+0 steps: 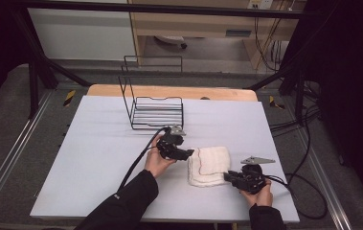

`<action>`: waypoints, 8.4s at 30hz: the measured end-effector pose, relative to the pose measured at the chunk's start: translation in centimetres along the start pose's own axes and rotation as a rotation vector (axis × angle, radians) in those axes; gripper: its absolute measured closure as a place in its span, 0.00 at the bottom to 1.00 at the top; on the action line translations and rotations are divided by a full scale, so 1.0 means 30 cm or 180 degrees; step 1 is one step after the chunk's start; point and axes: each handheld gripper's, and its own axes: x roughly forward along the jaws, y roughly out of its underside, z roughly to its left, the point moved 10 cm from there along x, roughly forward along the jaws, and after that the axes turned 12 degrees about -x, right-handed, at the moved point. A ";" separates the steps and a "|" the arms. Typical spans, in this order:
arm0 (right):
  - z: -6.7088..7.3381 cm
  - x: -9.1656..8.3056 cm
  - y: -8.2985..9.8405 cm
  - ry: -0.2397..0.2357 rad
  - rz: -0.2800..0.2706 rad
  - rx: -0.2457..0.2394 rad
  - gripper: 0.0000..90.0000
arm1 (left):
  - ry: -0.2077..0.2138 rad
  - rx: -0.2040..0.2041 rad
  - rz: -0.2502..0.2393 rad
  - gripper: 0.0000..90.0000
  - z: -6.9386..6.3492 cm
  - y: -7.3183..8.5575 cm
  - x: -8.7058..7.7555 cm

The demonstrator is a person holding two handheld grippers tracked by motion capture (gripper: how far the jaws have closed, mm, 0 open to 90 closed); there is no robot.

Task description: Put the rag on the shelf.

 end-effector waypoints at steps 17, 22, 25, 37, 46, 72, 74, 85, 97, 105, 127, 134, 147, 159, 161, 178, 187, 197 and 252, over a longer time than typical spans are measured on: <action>-0.006 -0.003 0.003 0.0101 -0.0014 -0.0002 0.74 | 0.0268 -0.0174 0.0284 0.81 -0.009 0.019 0.105; 0.003 0.001 0.002 0.0042 0.0015 0.0126 0.82 | 0.0194 -0.0148 0.0344 0.91 -0.008 0.028 0.079; 0.006 0.003 -0.003 -0.0003 0.0024 0.0155 0.88 | 0.0154 -0.0135 0.0336 0.92 0.000 0.046 0.052; 0.017 0.082 -0.105 0.0034 0.0100 -0.0242 0.91 | 0.0056 -0.0385 0.0215 0.92 0.048 0.179 -0.131; 0.047 0.157 -0.182 -0.0056 0.0057 -0.0517 0.91 | -0.0194 -0.0386 0.0154 0.91 0.014 0.282 -0.222; -0.014 0.011 -0.119 0.0043 -0.0457 -0.0382 0.18 | -0.0139 -0.0309 0.0042 0.46 0.084 0.037 -0.019; -0.012 0.013 -0.114 0.0045 -0.0450 -0.0352 0.17 | -0.0174 -0.0273 0.0070 0.50 0.081 0.031 0.007; -0.015 0.022 -0.122 0.0070 -0.0485 -0.0275 0.16 | 0.0048 -0.0531 0.0258 0.78 0.080 0.055 0.039; -0.011 0.103 -0.172 0.0129 -0.0362 -0.0131 0.19 | -0.0154 -0.0640 0.0060 0.91 0.130 0.085 -0.039; 0.020 0.201 -0.240 0.0139 -0.0342 -0.0157 0.31 | -0.0093 -0.0700 -0.0014 0.88 0.144 0.111 -0.036; 0.077 0.264 -0.239 -0.0105 -0.0192 -0.0081 0.83 | -0.0095 -0.0710 -0.0004 0.86 0.145 0.113 -0.034; 0.082 0.259 -0.244 -0.0144 -0.0204 -0.0029 0.93 | -0.0047 -0.0791 -0.0075 0.89 0.144 0.110 -0.043; 0.129 0.163 -0.325 -0.0238 -0.0634 -0.0227 0.93 | 0.0131 -0.0782 -0.0482 0.91 0.128 0.067 -0.173; 0.162 0.086 -0.375 -0.0200 -0.0950 -0.0425 0.93 | 0.0175 -0.0639 -0.0805 0.91 0.076 0.038 -0.271; 0.165 0.075 -0.381 -0.0206 -0.1001 -0.0423 0.93 | 0.0172 -0.0604 -0.0867 0.91 0.067 0.032 -0.286; 0.189 -0.015 -0.438 -0.0068 -0.1302 -0.0608 0.93 | 0.0219 -0.0546 -0.1295 0.91 0.024 -0.005 -0.367; 0.212 -0.068 -0.479 -0.0002 -0.1458 -0.0717 0.93 | 0.0220 -0.0483 -0.1496 0.91 0.006 -0.036 -0.422; 0.230 -0.106 -0.526 0.0063 -0.1636 -0.0773 0.93 | 0.0209 -0.0441 -0.1705 0.91 -0.006 -0.073 -0.479; 0.339 -0.251 -0.901 0.0223 -0.2329 -0.0998 0.93 | 0.0044 -0.0402 -0.2415 0.91 0.061 -0.309 -0.791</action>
